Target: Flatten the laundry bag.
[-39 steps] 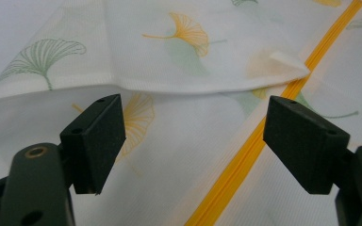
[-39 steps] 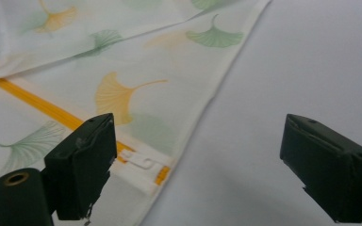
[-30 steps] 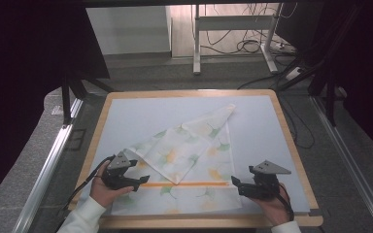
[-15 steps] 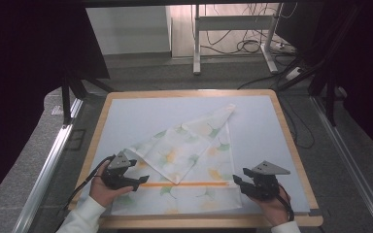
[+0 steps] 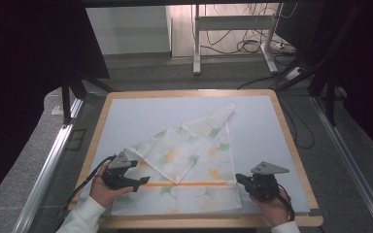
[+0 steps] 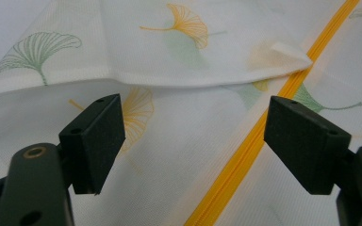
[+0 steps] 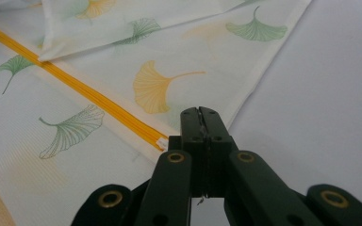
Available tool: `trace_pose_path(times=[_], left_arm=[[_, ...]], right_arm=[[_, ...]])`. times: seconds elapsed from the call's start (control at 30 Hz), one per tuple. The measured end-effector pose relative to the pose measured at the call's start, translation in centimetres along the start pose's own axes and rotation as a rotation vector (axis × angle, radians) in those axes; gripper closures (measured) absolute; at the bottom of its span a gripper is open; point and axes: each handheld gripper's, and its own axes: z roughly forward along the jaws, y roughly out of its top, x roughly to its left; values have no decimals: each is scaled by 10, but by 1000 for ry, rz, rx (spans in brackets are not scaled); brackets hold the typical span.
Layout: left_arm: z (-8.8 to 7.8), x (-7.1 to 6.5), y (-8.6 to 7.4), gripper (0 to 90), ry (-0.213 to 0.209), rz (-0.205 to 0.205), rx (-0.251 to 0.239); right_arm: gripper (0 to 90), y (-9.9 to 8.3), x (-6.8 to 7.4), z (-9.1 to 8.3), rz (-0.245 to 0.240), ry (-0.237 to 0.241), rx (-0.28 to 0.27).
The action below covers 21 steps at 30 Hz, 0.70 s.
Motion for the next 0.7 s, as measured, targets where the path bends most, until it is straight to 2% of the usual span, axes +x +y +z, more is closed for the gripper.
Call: trace_pose_path(times=[0.23, 0.47, 0.57, 0.7], left_arm=[[-1, 1, 1, 209, 6, -3, -7], [-4, 3, 3, 215, -15, -18, -23], [-5, 3, 5, 218, -7, -7, -22], [-3, -1, 10, 224, -26, 17, -8]], right_arm=[[893, 1, 3, 3, -14, 13, 11], [893, 2, 14, 13, -37, 42, 37], [893, 3, 18, 17, -42, 52, 51], [893, 5, 25, 27, -68, 60, 87]])
